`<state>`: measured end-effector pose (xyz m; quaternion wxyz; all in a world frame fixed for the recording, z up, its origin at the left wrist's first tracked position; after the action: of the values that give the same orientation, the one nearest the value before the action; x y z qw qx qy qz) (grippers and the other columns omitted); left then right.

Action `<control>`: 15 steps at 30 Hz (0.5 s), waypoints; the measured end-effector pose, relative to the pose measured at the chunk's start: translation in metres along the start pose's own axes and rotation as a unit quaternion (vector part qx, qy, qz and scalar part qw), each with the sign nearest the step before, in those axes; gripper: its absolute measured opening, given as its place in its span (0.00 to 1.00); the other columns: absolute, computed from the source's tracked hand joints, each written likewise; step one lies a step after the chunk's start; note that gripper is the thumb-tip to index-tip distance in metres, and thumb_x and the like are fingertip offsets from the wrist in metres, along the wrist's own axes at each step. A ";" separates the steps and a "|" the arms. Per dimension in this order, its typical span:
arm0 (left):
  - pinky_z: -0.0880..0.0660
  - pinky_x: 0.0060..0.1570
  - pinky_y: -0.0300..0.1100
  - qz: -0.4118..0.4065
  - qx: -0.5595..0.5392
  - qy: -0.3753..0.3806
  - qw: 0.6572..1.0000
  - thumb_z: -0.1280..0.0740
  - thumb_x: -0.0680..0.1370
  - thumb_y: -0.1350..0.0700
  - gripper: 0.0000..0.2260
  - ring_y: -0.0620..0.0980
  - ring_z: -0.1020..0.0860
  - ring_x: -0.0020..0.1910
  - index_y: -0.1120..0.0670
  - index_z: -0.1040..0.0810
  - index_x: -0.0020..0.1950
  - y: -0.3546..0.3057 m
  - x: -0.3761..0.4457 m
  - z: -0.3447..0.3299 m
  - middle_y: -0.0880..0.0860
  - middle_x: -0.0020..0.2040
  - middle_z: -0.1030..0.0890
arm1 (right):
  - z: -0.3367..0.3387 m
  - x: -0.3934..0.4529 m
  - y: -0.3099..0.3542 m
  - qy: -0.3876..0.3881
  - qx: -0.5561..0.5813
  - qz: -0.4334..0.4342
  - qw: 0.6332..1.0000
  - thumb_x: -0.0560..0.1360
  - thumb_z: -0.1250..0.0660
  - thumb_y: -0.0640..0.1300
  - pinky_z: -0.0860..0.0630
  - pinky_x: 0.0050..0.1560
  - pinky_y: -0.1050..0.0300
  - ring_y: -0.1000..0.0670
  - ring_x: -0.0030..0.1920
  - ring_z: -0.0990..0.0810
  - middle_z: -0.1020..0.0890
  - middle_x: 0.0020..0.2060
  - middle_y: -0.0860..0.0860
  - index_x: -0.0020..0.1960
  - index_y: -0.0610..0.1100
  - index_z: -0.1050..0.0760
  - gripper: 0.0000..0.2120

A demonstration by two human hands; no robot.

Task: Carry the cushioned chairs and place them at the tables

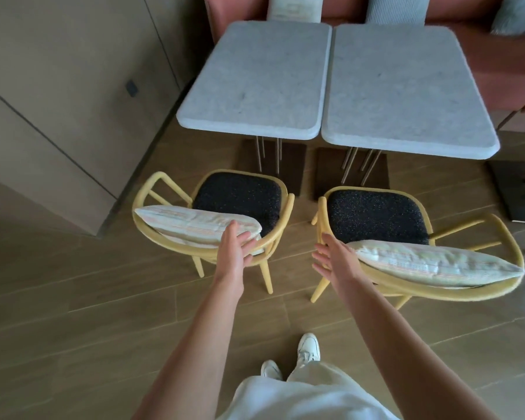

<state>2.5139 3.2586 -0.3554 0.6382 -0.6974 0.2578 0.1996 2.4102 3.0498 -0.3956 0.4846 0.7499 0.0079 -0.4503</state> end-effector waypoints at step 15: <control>0.26 0.60 0.51 0.014 -0.006 -0.090 0.996 0.44 0.84 0.40 0.22 0.47 0.18 0.57 0.51 0.28 0.72 -0.010 0.049 0.090 0.49 0.62 0.20 | -0.089 0.029 -0.014 0.056 -0.010 -0.076 0.996 0.82 0.37 0.49 0.26 0.67 0.44 0.40 0.66 0.23 0.23 0.67 0.40 0.74 0.38 0.33 0.24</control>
<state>2.5633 3.3437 -0.3867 0.6516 -0.6770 0.2075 0.2722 2.4805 3.1104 -0.4148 0.4556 0.7659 0.0964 -0.4433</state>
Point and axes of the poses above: each hand's wrist, its own x-axis towards the middle knuckle, its own z-axis out of the back of the hand, y = z × x, the point moved 10 cm from there along x, towards the middle knuckle
